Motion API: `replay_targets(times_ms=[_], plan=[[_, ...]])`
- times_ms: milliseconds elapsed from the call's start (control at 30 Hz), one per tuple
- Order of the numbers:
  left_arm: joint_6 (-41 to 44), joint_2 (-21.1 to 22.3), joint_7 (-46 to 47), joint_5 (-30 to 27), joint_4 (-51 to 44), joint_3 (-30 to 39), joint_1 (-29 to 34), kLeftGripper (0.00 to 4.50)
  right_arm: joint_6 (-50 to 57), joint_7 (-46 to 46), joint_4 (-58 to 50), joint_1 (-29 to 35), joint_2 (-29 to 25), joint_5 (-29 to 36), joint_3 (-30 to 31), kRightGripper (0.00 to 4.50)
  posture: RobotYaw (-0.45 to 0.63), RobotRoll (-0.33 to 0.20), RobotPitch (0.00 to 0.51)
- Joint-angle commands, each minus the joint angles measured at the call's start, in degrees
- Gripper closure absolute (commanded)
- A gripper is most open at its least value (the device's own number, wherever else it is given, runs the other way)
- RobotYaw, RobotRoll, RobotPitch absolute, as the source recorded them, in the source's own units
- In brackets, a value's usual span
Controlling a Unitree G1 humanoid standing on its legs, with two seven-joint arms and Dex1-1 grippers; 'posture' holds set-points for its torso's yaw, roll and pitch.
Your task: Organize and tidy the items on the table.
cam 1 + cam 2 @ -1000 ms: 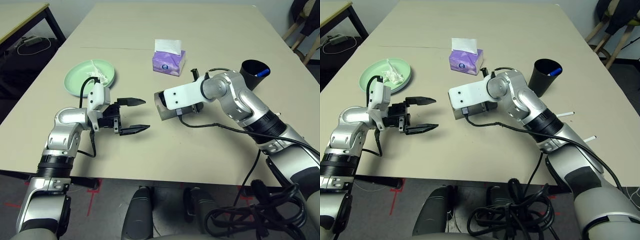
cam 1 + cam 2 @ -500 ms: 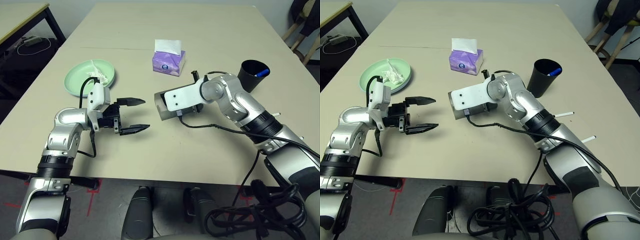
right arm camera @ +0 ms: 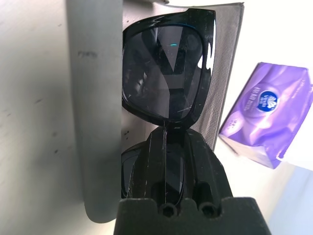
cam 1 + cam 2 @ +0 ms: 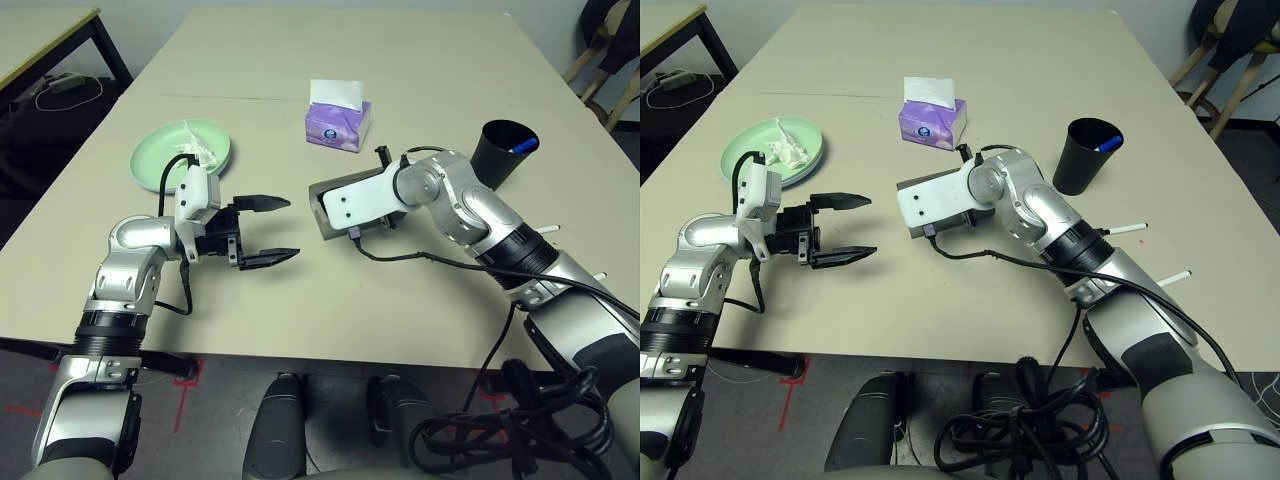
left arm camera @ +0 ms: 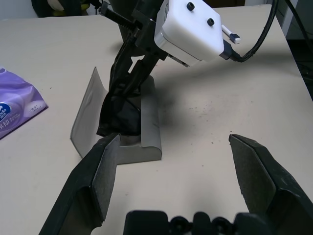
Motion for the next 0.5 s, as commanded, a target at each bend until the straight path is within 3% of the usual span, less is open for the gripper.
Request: replay_targets(times_ms=[33,500], plan=[[-0.03,0.47,-0.01,-0.2,-0.3,-0.12,0.89,0.0,0.13,2.12,-0.41,0.79,-0.54,0.25,0.73,4.14,0.14,0.0,0.12],[-0.52,0.31,0.09,-0.01,0.18,-0.17,0.9,0.0,0.2,4.78,2.09,-0.47,0.39,1.56,0.25,4.14,0.15,0.0,0.118]])
